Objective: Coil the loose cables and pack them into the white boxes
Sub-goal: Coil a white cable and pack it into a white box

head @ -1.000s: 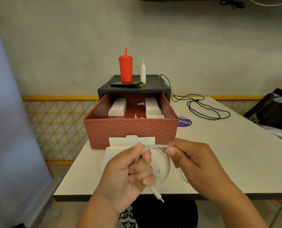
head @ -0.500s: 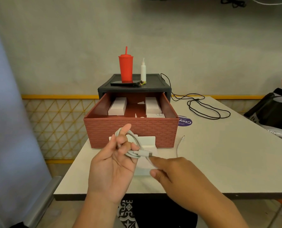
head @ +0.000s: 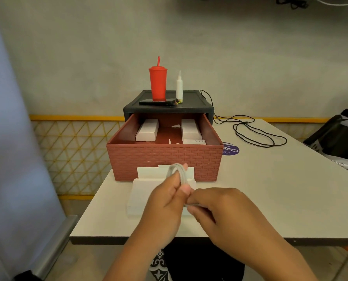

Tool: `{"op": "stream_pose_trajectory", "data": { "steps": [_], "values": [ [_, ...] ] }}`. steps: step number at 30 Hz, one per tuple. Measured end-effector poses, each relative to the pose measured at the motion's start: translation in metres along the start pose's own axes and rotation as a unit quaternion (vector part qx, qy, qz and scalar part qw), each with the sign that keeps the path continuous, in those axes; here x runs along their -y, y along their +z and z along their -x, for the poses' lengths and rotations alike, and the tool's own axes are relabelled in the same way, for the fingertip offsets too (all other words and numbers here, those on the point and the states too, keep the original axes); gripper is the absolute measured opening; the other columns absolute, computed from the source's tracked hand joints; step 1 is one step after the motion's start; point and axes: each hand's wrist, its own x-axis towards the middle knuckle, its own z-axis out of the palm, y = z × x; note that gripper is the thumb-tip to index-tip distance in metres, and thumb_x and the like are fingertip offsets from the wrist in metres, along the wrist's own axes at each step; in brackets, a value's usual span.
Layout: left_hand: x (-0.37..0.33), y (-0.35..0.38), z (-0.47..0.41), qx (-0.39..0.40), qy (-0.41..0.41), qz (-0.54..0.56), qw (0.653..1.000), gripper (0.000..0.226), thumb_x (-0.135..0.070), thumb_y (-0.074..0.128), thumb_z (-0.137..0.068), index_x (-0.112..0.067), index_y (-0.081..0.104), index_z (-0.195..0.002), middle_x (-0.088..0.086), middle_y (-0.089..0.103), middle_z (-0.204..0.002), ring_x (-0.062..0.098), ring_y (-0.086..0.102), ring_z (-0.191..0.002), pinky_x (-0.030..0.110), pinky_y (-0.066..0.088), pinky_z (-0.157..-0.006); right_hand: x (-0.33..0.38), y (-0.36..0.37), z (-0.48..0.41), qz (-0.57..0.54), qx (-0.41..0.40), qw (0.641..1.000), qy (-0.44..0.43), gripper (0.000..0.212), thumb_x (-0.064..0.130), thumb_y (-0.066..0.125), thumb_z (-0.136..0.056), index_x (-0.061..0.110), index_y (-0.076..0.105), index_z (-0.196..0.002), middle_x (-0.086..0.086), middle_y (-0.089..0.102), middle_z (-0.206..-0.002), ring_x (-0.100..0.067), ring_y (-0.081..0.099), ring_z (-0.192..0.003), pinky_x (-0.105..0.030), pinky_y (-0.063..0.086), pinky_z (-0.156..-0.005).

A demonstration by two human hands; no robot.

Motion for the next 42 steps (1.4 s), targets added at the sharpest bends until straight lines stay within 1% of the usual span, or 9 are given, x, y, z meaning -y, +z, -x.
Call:
{"op": "stream_pose_trajectory", "data": {
  "steps": [5, 7, 13, 17, 21, 29, 34, 39, 42],
  "values": [
    [-0.009, 0.001, 0.004, 0.068, -0.071, 0.07, 0.993, 0.039, -0.039, 0.041, -0.096, -0.008, 0.063, -0.086, -0.013, 0.042, -0.045, 0.0, 0.039, -0.05, 0.016, 0.043, -0.062, -0.014, -0.001, -0.004, -0.106, -0.074, 0.99, 0.054, 0.021, 0.04, 0.065, -0.069, 0.035, 0.055, -0.087, 0.025, 0.057, -0.076, 0.005, 0.053, -0.072, -0.011, 0.04, -0.063],
    [-0.014, 0.0, 0.004, 0.1, -0.1, 0.106, 0.984, 0.042, -0.051, 0.047, -0.09, -0.02, 0.06, -0.064, -0.012, 0.035, -0.041, 0.003, 0.036, -0.046, 0.026, 0.048, -0.064, -0.018, 0.001, -0.005, -0.126, -0.087, 0.987, 0.054, 0.024, 0.044, 0.071, -0.067, 0.035, 0.06, -0.087, 0.02, 0.054, -0.086, 0.006, 0.052, -0.076, -0.008, 0.038, -0.064],
    [-0.01, -0.011, 0.006, 0.132, -0.08, 0.281, 0.947, 0.039, -0.054, 0.077, -0.063, -0.015, 0.069, -0.063, -0.013, 0.03, -0.039, 0.003, 0.028, -0.036, 0.021, 0.043, -0.05, -0.023, -0.003, -0.003, -0.221, -0.035, 0.974, 0.03, 0.04, 0.065, 0.045, -0.078, 0.039, 0.06, -0.105, 0.019, 0.063, -0.094, -0.006, 0.061, -0.085, -0.021, 0.048, -0.068],
    [-0.009, -0.006, 0.006, 0.092, -0.108, 0.267, 0.953, 0.031, -0.047, 0.071, -0.07, -0.017, 0.068, -0.062, -0.004, 0.04, -0.042, 0.007, 0.037, -0.037, 0.024, 0.051, -0.062, -0.023, -0.001, -0.004, -0.194, -0.074, 0.977, 0.053, 0.034, 0.059, 0.039, -0.078, 0.035, 0.059, -0.091, 0.01, 0.064, -0.074, -0.012, 0.057, -0.068, -0.029, 0.046, -0.06],
    [-0.011, -0.001, 0.005, 0.093, -0.125, 0.266, 0.951, 0.031, -0.046, 0.057, -0.07, -0.019, 0.071, -0.072, 0.003, 0.054, -0.058, 0.013, 0.052, -0.052, 0.036, 0.05, -0.083, -0.023, 0.003, -0.002, -0.176, -0.136, 0.971, 0.091, 0.023, 0.05, 0.045, -0.083, 0.036, 0.061, -0.072, 0.019, 0.061, -0.073, -0.005, 0.056, -0.07, -0.017, 0.043, -0.06],
    [-0.021, -0.006, 0.006, 0.055, -0.171, 0.271, 0.946, 0.038, -0.046, 0.057, -0.081, -0.017, 0.057, -0.056, -0.007, 0.022, -0.046, 0.007, 0.021, -0.038, 0.022, 0.042, -0.047, -0.022, 0.003, 0.0, -0.21, -0.118, 0.967, 0.087, 0.032, 0.06, 0.046, -0.077, 0.031, 0.061, -0.083, 0.006, 0.059, -0.066, -0.009, 0.052, -0.059, -0.027, 0.043, -0.057],
    [-0.019, -0.002, 0.007, 0.044, -0.186, 0.257, 0.947, 0.039, -0.041, 0.054, -0.081, -0.017, 0.052, -0.05, -0.006, 0.02, -0.046, 0.007, 0.021, -0.036, 0.021, 0.037, -0.042, -0.018, -0.007, -0.002, -0.211, -0.209, 0.952, 0.075, 0.018, 0.043, 0.066, -0.075, 0.031, 0.064, -0.062, 0.019, 0.059, -0.058, -0.001, 0.05, -0.052, -0.009, 0.038, -0.049],
    [-0.025, -0.004, 0.005, 0.029, -0.173, 0.388, 0.905, 0.037, -0.037, 0.059, -0.08, -0.015, 0.052, -0.052, -0.009, 0.022, -0.042, 0.004, 0.019, -0.033, 0.02, 0.035, -0.037, -0.014, -0.006, -0.003, -0.277, -0.193, 0.938, 0.074, 0.011, 0.03, 0.059, -0.08, 0.036, 0.066, -0.074, 0.021, 0.062, -0.062, 0.001, 0.055, -0.059, -0.005, 0.041, -0.058],
    [-0.016, -0.018, -0.001, 0.014, -0.135, 0.537, 0.833, 0.036, -0.038, 0.054, -0.084, -0.011, 0.058, -0.061, -0.008, 0.019, -0.047, 0.006, 0.015, -0.04, 0.019, 0.04, -0.04, -0.015, 0.004, 0.001, -0.275, -0.135, 0.948, 0.085, 0.024, 0.037, 0.049, -0.082, 0.054, 0.066, -0.083, 0.019, 0.056, -0.056, -0.001, 0.054, -0.059, -0.008, 0.04, -0.058]
  ]
}}
